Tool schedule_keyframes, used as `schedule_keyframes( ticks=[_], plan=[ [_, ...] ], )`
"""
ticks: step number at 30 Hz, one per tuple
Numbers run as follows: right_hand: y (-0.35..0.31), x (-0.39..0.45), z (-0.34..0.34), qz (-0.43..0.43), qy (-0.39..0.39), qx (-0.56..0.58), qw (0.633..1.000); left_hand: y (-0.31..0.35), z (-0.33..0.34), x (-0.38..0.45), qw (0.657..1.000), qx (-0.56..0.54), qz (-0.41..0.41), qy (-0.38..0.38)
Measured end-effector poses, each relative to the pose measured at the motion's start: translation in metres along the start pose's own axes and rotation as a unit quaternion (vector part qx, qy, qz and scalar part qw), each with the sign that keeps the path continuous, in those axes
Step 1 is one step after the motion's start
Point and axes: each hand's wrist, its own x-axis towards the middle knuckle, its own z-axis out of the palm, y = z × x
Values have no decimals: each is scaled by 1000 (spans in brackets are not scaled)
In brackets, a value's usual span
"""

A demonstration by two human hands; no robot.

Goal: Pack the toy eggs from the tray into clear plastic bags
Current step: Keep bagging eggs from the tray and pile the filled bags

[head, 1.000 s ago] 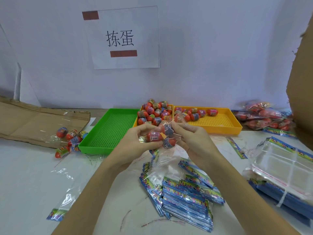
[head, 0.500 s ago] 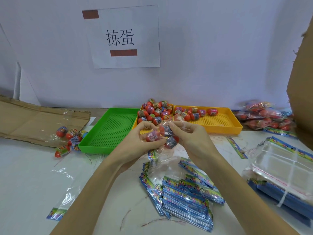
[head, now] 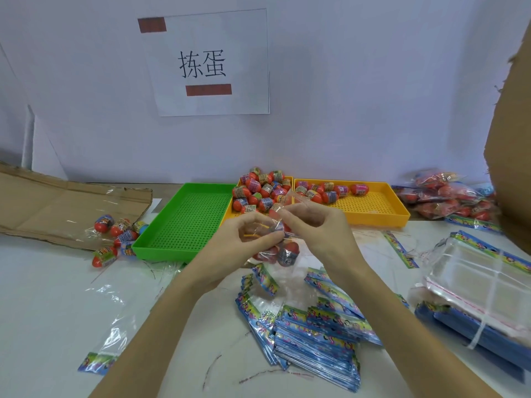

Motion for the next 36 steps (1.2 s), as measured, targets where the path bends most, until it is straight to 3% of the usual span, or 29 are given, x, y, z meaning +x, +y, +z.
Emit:
schedule_keyframes(
  ticks=[4, 8, 16, 24, 28, 33, 36],
  plan=[
    [-11, 3, -1, 83, -30, 80, 993, 3, 1, 2, 995, -87, 12, 43],
    [-13, 0, -4, 108, -123, 15, 986, 1, -4, 5, 988, -101, 28, 110],
    [-6, -2, 3, 100, -51, -17, 994, -7, 4, 8, 990, -60, 52, 117],
    [-2, -1, 3, 93, -15, 22, 995, -7, 1, 8, 992, -24, 64, 107],
    [-1, -1, 1, 83, -15, 17, 996, -5, 4, 9, 989, -71, 53, 122],
    [-3, -4, 8, 119, -90, 22, 989, -5, 12, 8, 969, -191, 26, 156],
    [-3, -4, 11, 108, -75, 16, 991, -5, 14, 7, 967, -208, 22, 144]
  ],
)
